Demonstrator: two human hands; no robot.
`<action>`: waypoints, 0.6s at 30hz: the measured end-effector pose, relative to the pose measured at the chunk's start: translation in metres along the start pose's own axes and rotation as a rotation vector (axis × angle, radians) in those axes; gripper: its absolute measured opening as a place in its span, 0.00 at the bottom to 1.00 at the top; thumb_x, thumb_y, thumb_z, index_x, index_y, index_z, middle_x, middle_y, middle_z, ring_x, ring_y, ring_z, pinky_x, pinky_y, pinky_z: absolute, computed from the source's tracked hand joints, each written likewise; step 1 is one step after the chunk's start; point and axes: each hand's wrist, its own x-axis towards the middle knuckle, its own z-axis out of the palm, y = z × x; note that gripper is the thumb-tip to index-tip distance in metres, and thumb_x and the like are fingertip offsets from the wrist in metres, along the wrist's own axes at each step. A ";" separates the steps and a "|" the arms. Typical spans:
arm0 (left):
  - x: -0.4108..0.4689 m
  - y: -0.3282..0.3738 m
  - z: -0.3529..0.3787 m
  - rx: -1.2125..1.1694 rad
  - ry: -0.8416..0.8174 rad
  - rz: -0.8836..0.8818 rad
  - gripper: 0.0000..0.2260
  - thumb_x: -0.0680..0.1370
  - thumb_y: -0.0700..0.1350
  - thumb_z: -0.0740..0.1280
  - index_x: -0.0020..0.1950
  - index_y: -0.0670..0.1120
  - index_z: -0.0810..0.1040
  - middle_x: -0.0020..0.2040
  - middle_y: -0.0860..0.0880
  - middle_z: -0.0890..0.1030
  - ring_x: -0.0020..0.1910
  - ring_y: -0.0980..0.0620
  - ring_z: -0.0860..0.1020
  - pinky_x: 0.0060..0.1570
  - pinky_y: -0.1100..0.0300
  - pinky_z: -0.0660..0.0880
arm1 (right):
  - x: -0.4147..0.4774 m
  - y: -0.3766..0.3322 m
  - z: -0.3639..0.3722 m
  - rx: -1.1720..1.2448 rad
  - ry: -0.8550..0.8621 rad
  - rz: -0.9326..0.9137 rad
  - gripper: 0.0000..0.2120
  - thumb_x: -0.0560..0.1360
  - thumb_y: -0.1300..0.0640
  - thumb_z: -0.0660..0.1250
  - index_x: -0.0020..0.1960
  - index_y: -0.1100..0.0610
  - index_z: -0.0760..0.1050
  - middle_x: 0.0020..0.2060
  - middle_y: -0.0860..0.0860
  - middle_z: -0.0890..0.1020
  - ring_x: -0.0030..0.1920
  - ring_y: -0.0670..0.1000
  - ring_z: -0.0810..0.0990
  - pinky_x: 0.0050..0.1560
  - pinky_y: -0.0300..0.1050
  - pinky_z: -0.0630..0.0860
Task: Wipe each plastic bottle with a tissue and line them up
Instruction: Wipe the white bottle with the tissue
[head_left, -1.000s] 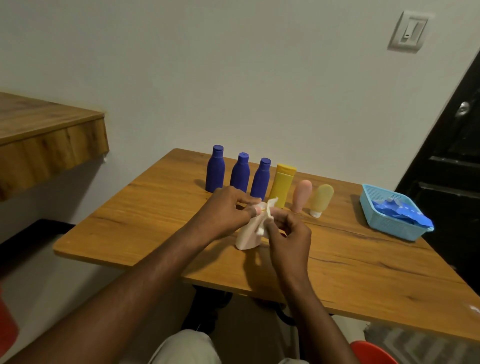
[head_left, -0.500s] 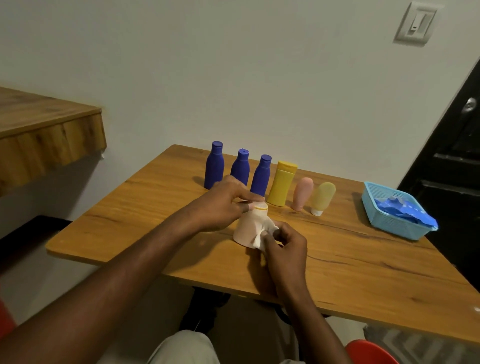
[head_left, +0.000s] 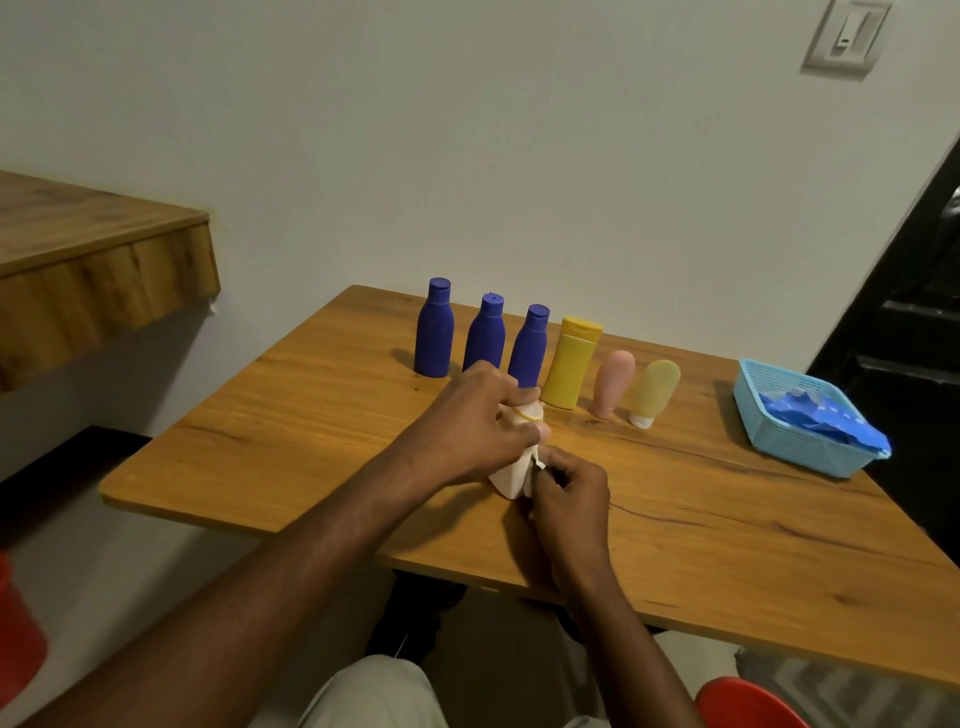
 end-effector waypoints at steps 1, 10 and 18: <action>0.001 -0.001 0.000 -0.009 0.013 0.003 0.22 0.78 0.50 0.74 0.72 0.50 0.77 0.70 0.49 0.75 0.66 0.53 0.75 0.67 0.53 0.75 | -0.002 -0.002 -0.002 0.011 0.003 0.008 0.16 0.79 0.65 0.62 0.56 0.51 0.85 0.50 0.46 0.87 0.53 0.48 0.84 0.50 0.48 0.81; -0.001 -0.015 0.005 -0.155 0.073 0.046 0.20 0.77 0.47 0.75 0.69 0.49 0.80 0.67 0.52 0.79 0.64 0.58 0.76 0.62 0.64 0.75 | -0.002 -0.040 0.000 0.220 -0.127 -0.018 0.18 0.85 0.61 0.54 0.64 0.50 0.80 0.54 0.45 0.85 0.54 0.42 0.82 0.48 0.38 0.80; -0.001 -0.020 0.009 -0.209 0.096 0.043 0.19 0.77 0.46 0.75 0.68 0.50 0.81 0.68 0.52 0.78 0.65 0.57 0.76 0.65 0.59 0.76 | -0.011 -0.022 -0.003 0.238 -0.173 0.136 0.20 0.85 0.56 0.50 0.55 0.51 0.82 0.48 0.53 0.86 0.55 0.58 0.82 0.54 0.56 0.79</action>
